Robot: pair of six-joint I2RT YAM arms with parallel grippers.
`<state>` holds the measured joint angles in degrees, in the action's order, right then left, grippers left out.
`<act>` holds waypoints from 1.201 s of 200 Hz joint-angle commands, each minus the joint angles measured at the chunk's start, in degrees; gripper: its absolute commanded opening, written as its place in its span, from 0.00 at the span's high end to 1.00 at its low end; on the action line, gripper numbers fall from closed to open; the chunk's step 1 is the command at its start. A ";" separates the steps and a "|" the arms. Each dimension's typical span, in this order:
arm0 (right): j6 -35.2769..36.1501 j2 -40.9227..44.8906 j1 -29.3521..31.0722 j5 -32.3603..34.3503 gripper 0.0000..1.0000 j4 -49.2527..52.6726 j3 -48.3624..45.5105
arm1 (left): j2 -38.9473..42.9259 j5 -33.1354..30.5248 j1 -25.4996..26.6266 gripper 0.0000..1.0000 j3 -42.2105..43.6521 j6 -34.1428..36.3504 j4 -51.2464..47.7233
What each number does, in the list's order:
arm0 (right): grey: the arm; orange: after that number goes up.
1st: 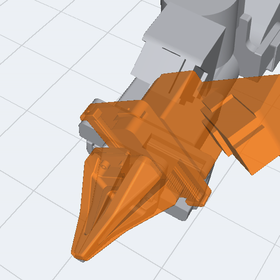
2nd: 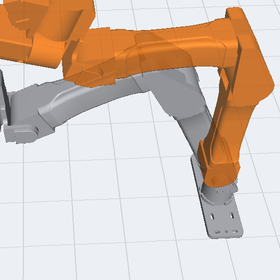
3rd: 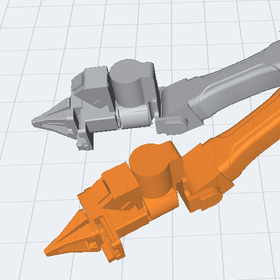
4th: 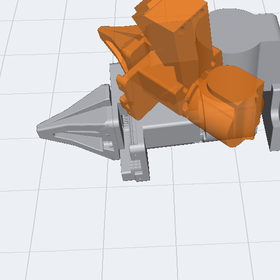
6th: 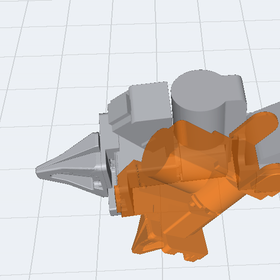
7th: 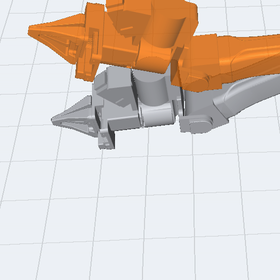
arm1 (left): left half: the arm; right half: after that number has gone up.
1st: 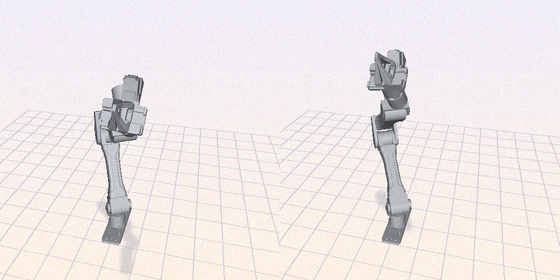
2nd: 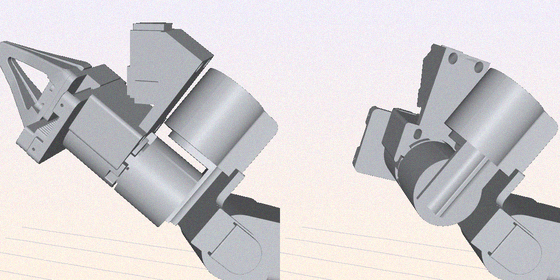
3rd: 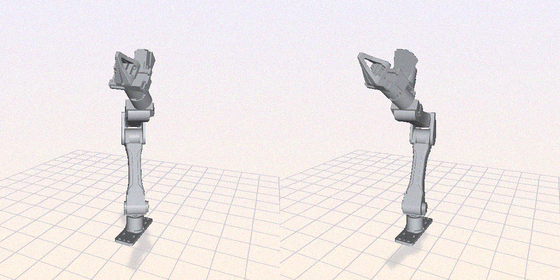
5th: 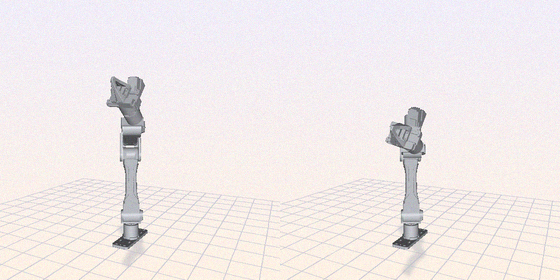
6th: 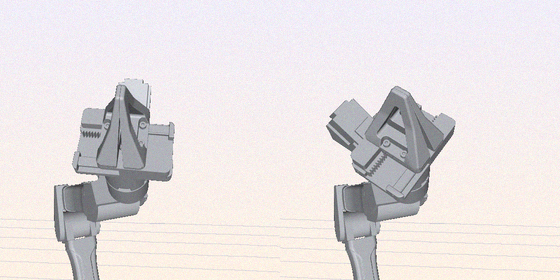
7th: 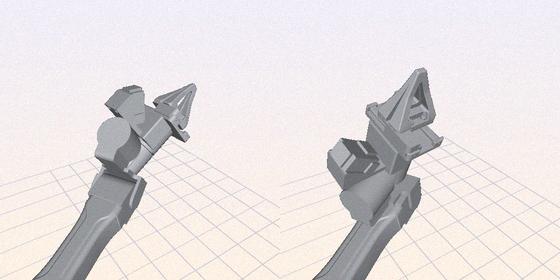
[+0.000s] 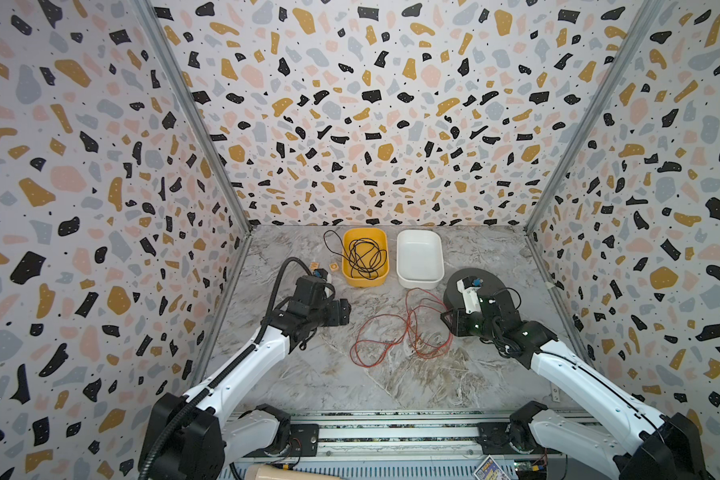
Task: Wrap the cables
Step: 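Pull the red cable out and lay it on the table near the robot, then lower the left gripper and grasp a strand of the red cable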
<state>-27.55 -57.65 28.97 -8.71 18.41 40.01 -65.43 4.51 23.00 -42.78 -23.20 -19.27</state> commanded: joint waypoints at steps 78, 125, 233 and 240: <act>2.85 0.41 1.36 -2.21 0.14 -1.28 0.11 | 8.89 2.25 5.79 0.21 11.20 -10.92 2.75; 0.95 -4.39 8.97 -2.72 0.18 -6.30 2.38 | 4.32 2.45 8.67 0.32 14.44 -13.55 7.84; -4.62 -7.85 11.58 -2.45 0.23 -11.50 1.79 | 1.56 3.24 12.53 0.49 19.94 -18.65 14.96; -4.76 -7.41 11.57 -2.04 0.23 -11.33 1.67 | 1.21 2.98 12.91 0.49 20.13 -19.10 15.59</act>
<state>-31.48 -68.14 40.47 -13.39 6.81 40.45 -63.42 7.07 34.72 -23.70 -39.75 -8.27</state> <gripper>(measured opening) 0.770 0.513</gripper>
